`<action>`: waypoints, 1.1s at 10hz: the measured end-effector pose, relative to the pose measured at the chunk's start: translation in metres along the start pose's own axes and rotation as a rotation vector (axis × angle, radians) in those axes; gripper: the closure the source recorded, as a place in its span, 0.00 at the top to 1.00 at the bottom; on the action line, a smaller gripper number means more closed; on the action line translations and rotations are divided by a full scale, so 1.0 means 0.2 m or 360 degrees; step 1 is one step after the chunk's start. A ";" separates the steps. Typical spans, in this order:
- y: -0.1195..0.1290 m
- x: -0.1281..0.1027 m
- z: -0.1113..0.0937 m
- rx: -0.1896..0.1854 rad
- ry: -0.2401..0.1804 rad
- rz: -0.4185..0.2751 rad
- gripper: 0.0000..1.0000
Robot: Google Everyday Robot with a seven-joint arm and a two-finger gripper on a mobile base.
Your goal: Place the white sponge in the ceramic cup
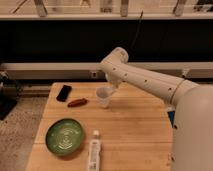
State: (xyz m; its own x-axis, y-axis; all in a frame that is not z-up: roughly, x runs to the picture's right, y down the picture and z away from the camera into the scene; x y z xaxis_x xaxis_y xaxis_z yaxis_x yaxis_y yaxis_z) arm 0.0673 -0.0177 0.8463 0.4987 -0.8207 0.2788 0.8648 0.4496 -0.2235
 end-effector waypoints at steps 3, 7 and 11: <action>-0.04 -0.02 -0.03 0.0045 0.0018 -0.0047 0.04; -0.12 -0.05 -0.05 0.0147 0.0051 -0.0092 0.04; -0.18 -0.10 -0.05 0.0242 0.0078 -0.0111 0.30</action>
State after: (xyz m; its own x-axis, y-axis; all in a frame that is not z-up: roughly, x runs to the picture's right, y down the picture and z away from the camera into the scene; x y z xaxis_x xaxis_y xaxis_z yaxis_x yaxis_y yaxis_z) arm 0.0268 -0.0215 0.8392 0.4370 -0.8662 0.2423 0.8979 0.4361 -0.0605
